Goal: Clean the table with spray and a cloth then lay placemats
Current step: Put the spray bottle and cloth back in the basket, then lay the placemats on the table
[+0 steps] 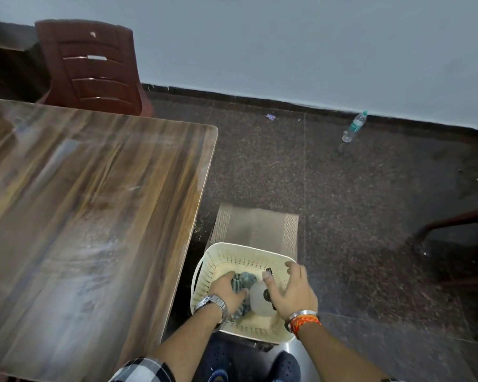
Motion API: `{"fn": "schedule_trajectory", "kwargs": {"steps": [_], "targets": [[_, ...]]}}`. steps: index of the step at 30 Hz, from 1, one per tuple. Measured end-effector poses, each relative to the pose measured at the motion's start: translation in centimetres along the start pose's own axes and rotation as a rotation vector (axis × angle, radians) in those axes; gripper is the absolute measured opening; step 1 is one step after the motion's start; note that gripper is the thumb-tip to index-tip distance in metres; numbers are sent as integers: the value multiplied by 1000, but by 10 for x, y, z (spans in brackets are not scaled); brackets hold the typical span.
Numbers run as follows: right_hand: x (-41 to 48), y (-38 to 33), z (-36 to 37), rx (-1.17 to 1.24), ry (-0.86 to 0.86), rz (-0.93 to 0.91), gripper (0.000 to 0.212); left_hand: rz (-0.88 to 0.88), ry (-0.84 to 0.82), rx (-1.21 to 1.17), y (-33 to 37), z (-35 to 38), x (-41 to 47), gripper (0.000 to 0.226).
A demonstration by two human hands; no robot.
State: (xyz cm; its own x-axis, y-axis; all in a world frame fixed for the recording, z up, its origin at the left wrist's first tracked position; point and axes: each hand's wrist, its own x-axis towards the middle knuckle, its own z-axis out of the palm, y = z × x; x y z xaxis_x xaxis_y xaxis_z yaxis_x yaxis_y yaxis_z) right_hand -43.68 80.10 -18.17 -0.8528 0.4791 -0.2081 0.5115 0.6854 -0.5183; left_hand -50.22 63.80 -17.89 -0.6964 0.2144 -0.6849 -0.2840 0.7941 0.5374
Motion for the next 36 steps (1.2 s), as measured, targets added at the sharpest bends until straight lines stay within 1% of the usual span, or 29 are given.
{"fn": "schedule_trajectory", "kwargs": {"steps": [1,2,5,7,8,10,12,14,17,20,21,23,25,26,28,31,33,36], "targets": [[13,-1,-6,85,51,16,83,-4,17,-28,4,-2,0,65],[30,0,-11,166,94,40,76,-6,33,-58,8,-4,1,70],[95,5,-19,307,177,147,42,-5,113,-90,19,-9,6,71],[145,17,-16,334,157,231,29,-10,173,-73,26,-12,15,70],[169,25,-12,320,109,258,26,-17,198,-73,30,-14,20,70],[210,38,-4,249,-76,277,30,-45,240,-69,39,-17,28,70],[244,49,5,178,-251,234,37,-68,261,-64,54,-21,41,68],[270,53,15,117,-350,170,41,-44,274,-73,74,-30,55,66],[304,56,31,5,-427,113,51,-68,337,-73,98,-41,76,67],[324,63,39,-127,-506,147,59,-102,333,-60,109,-45,82,68],[327,66,40,-163,-542,147,58,-115,339,-63,110,-45,82,67],[329,68,39,-212,-597,127,50,-144,382,-97,110,-42,76,64],[326,68,39,-231,-580,103,43,-175,408,-106,108,-33,68,63],[323,66,36,-223,-542,90,40,-192,406,-90,105,-28,64,66],[313,58,27,-154,-459,42,31,-217,392,-74,101,-22,57,72],[290,35,6,50,-390,-97,15,-218,392,-88,105,-19,46,71],[275,7,-20,152,-336,-268,9,-195,435,-88,111,-22,34,70],[252,-51,-72,186,-309,-611,14,-209,497,-133,116,-37,17,75]]}}
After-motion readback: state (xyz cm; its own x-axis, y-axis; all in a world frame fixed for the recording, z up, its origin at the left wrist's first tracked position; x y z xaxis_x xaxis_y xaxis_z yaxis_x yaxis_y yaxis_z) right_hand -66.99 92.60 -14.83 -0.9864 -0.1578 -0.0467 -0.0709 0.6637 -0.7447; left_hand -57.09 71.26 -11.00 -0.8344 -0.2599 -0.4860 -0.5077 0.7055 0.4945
